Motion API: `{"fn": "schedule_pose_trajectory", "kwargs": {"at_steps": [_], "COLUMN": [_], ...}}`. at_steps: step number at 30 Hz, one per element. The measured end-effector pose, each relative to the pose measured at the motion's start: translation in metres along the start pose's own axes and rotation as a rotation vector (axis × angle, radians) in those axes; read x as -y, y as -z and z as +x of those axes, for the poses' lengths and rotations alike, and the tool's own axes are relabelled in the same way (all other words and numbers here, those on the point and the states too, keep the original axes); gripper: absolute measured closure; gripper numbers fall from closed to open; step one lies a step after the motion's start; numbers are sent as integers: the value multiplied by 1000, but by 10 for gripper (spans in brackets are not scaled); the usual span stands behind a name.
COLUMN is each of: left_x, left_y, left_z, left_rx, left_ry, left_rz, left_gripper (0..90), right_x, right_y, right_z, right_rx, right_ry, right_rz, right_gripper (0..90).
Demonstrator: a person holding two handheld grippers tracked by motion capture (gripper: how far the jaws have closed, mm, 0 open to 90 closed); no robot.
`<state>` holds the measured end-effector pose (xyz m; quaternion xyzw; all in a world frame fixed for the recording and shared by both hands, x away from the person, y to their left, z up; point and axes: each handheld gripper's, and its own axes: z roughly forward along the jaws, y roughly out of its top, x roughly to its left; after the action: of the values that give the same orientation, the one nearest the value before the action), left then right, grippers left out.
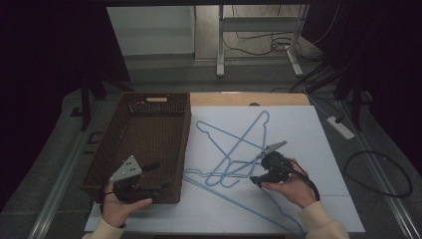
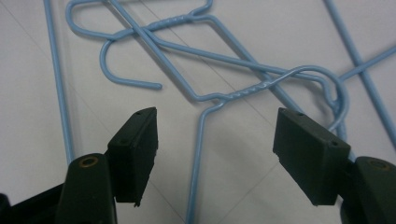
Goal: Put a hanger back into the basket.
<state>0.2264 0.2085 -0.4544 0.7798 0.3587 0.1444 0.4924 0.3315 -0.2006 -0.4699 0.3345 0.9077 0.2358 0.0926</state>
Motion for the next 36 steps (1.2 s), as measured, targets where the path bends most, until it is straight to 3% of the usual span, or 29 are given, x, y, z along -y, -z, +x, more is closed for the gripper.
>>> {"fn": "schedule_pose_trajectory", "kwargs": {"at_steps": [11, 19, 26, 36], "left_x": [-1, -1, -1, -2], "left_y": [-2, -3, -5, -4], "left_z": [1, 1, 1, 1], "left_rx": [5, 9, 12, 13], "left_ry": [-3, -3, -4, -4], "left_rz": [2, 3, 5, 1], "left_gripper": [260, 259, 257, 257], "right_x": [-6, -9, -11, -18], "right_y": [-25, -34, -38, -40], "right_z": [0, 1, 6, 8], "right_rx": [-1, 4, 19, 56], "right_ry": [-4, -10, 13, -77], "right_rz": [109, 147, 170, 229], "right_gripper": [428, 512, 610, 765]}}
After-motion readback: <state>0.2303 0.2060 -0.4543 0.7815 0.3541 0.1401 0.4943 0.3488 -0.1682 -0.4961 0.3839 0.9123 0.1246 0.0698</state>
